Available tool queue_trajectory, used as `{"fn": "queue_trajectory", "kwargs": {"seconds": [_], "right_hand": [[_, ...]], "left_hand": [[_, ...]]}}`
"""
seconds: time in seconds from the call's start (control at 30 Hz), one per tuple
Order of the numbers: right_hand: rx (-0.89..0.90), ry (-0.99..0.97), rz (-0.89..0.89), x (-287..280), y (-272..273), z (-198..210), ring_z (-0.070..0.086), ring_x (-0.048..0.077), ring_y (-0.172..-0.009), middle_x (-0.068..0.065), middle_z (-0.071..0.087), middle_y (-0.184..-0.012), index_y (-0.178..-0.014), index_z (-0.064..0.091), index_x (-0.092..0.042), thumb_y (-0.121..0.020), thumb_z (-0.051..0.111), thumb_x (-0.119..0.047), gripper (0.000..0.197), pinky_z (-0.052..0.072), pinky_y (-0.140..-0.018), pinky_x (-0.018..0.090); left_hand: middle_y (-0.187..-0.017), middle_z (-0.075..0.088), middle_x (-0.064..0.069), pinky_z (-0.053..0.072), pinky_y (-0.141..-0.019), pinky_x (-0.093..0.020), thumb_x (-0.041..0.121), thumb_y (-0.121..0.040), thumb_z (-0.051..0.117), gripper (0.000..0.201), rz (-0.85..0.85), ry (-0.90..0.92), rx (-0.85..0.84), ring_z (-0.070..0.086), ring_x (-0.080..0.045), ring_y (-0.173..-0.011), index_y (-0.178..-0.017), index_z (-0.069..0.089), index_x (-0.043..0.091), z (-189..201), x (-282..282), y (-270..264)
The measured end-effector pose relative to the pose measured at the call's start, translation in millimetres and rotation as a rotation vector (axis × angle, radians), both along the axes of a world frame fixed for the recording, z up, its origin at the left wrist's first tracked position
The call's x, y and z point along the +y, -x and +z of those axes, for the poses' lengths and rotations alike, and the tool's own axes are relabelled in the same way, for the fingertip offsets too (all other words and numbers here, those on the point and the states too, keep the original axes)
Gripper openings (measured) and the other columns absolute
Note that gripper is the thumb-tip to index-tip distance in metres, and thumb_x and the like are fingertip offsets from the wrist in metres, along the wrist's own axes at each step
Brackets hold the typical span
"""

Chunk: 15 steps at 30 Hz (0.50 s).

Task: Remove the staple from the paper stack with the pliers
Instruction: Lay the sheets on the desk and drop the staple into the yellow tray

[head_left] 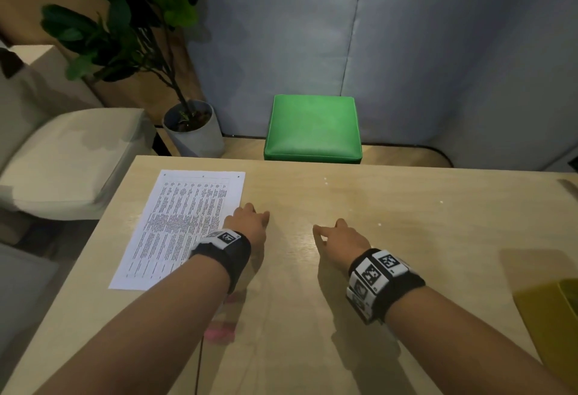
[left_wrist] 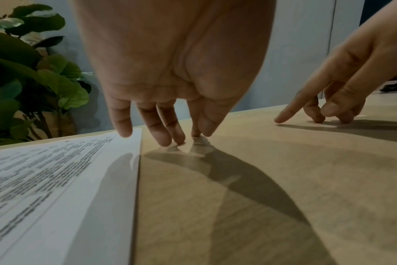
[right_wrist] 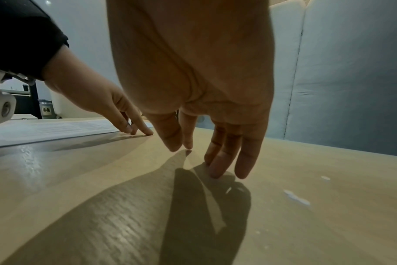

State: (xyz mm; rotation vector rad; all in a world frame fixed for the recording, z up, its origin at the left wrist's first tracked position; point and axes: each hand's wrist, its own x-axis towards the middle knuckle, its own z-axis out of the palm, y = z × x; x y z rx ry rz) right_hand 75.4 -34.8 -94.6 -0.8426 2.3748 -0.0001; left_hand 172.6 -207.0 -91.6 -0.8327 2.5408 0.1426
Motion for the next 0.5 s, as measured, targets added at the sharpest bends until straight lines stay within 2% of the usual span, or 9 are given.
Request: {"fn": "queue_trajectory", "kwargs": {"seconds": [0.1, 0.23, 0.3, 0.37, 0.5], "right_hand": [[0.05, 0.035, -0.012, -3, 0, 1, 0.058, 0.027, -0.098, 0.006, 0.044, -0.118, -0.121, 0.058, -0.036, -0.095, 0.04, -0.022, 0.035, 0.045, -0.067, 0.03], [0.094, 0.13, -0.096, -7, 2, 3, 0.065, 0.026, -0.092, 0.003, 0.058, -0.109, -0.097, 0.074, -0.029, -0.087, 0.053, -0.014, 0.028, 0.052, -0.069, 0.03], [0.074, 0.133, -0.123, -8, 3, 2, 0.068, 0.026, -0.094, 0.006, 0.067, -0.105, -0.089, 0.077, -0.023, -0.079, 0.057, -0.006, 0.029, 0.052, -0.069, 0.028], [0.039, 0.124, -0.146, -9, 6, 2, 0.069, 0.024, -0.095, 0.005, 0.071, -0.101, -0.085, 0.078, -0.02, -0.074, 0.057, -0.002, 0.029, 0.048, -0.065, 0.025], [0.01, 0.147, -0.174, -11, 12, 3, 0.068, 0.022, -0.091, 0.001, 0.073, -0.098, -0.086, 0.078, -0.02, -0.077, 0.058, -0.002, 0.028, 0.053, -0.073, 0.028]], "left_hand": [[-0.119, 0.047, -0.005, 0.045, -0.087, -0.037, 0.027, -0.091, 0.054, 0.029, 0.021, 0.005, 0.045, 0.052, -0.027, -0.108, -0.119, 0.06, 0.029, -2, -4, -1], [-0.114, 0.061, 0.0, 0.043, -0.088, -0.033, 0.027, -0.087, 0.057, 0.02, 0.114, -0.035, 0.127, 0.06, -0.024, -0.103, -0.103, 0.07, 0.027, -1, -9, 1], [-0.108, 0.068, 0.001, 0.043, -0.087, -0.032, 0.023, -0.084, 0.06, 0.018, 0.16, -0.058, 0.142, 0.063, -0.024, -0.099, -0.098, 0.072, 0.025, 0, -10, 3], [-0.105, 0.07, -0.001, 0.044, -0.086, -0.032, 0.02, -0.086, 0.058, 0.018, 0.178, -0.064, 0.144, 0.065, -0.024, -0.097, -0.097, 0.072, 0.022, 1, -11, 5], [-0.105, 0.07, -0.005, 0.046, -0.079, -0.03, 0.018, -0.088, 0.058, 0.017, 0.177, -0.058, 0.137, 0.066, -0.027, -0.094, -0.096, 0.073, 0.018, 2, -13, 9]]}}
